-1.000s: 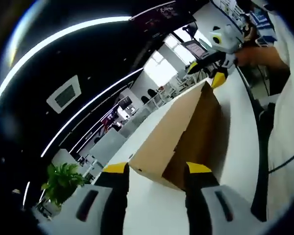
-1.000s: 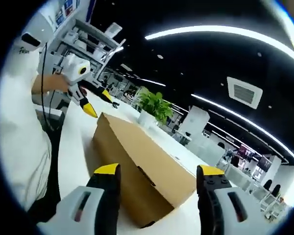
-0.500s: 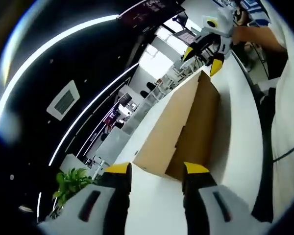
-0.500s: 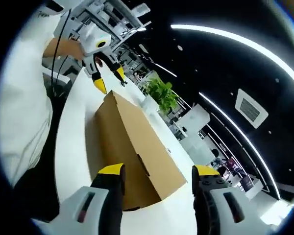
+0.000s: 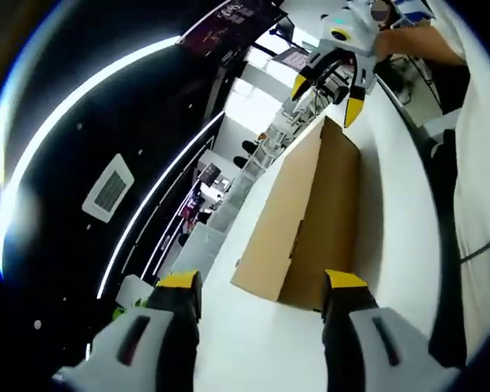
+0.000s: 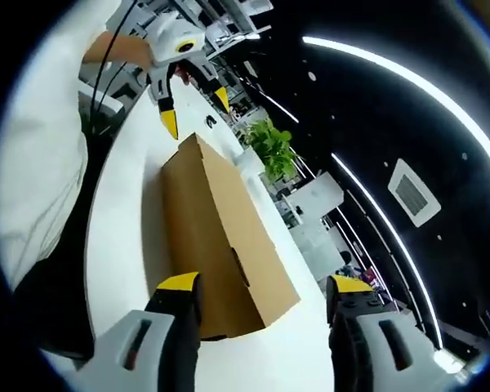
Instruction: Operate the shoe box by opening the lid, removing the specified soft item, and placing it in the target area until the item is outside and the box remains undamaged.
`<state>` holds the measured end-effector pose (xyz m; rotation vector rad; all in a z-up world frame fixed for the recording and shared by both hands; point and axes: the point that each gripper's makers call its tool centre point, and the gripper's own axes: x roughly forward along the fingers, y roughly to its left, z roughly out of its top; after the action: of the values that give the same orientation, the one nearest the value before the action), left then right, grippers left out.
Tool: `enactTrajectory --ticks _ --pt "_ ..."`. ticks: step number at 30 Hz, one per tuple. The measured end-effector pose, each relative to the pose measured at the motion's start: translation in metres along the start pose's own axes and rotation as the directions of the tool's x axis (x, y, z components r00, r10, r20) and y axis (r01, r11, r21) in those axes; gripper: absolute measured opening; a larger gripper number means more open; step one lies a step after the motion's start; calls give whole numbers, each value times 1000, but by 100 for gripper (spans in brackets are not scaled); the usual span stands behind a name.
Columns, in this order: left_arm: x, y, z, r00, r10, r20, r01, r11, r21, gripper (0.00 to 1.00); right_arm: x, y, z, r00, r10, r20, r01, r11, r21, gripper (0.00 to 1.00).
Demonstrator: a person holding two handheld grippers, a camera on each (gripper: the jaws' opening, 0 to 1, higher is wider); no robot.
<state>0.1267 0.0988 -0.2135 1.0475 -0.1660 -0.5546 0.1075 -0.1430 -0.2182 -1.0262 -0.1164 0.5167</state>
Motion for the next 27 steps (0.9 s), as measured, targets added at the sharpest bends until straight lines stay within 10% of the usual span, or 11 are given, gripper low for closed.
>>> enactTrajectory --ticks 3,5,8,20,27 --pt "0 0 0 1000 15 5 -15 997 72 62 1 3 2 1000 15 24 -16 1000 13 63" --pt "2 -23 0 995 -97 14 98 995 -25 62 4 14 6 996 60 60 -64 996 61 63" --pt "4 -23 0 997 -78 17 79 996 -34 62 4 12 20 989 40 140 -40 999 -3 61" --pt "1 -20 12 999 -30 35 27 996 84 58 8 22 10 999 49 14 -47 992 -115 58" --pt "8 -36 -4 996 -56 -71 72 968 241 54 7 21 -4 998 28 -50 -35 987 -156 49"
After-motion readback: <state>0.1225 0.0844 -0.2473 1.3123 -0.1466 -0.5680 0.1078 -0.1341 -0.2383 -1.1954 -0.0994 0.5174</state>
